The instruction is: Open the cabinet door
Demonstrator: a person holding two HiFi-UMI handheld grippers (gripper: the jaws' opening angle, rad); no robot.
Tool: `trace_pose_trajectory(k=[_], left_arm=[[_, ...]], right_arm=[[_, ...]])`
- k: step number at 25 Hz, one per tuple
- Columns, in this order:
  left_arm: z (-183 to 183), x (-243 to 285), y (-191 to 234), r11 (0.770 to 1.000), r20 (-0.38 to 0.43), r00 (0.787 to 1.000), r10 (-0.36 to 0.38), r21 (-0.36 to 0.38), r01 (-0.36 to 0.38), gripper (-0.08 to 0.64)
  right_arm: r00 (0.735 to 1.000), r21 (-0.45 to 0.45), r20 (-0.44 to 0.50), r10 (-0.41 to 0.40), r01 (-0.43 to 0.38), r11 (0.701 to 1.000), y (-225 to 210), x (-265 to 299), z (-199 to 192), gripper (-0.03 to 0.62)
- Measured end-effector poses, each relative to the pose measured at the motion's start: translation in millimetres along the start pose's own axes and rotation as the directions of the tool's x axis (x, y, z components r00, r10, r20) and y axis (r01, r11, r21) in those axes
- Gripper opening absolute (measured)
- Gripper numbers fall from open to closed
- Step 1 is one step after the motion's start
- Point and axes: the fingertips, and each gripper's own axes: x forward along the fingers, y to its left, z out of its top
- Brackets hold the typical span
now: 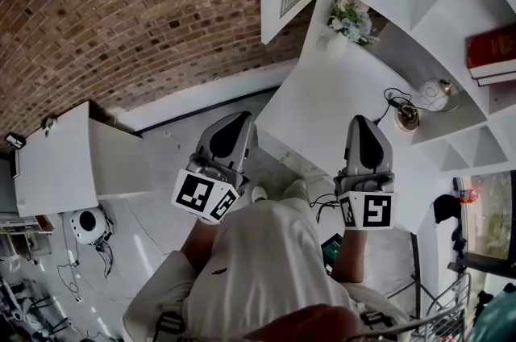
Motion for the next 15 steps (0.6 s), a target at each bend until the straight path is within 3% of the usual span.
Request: trace_pose_trajectory(k=[15], left_arm=[[-3.7, 0.0, -7.1, 1.0, -0.007, 1.0, -0.006, 0.0, 0.006, 0.009]], right_arm=[[1.0, 0.012, 0.0, -0.003, 0.003, 1.0, -0.1, -4.6, -4.6, 0.011]])
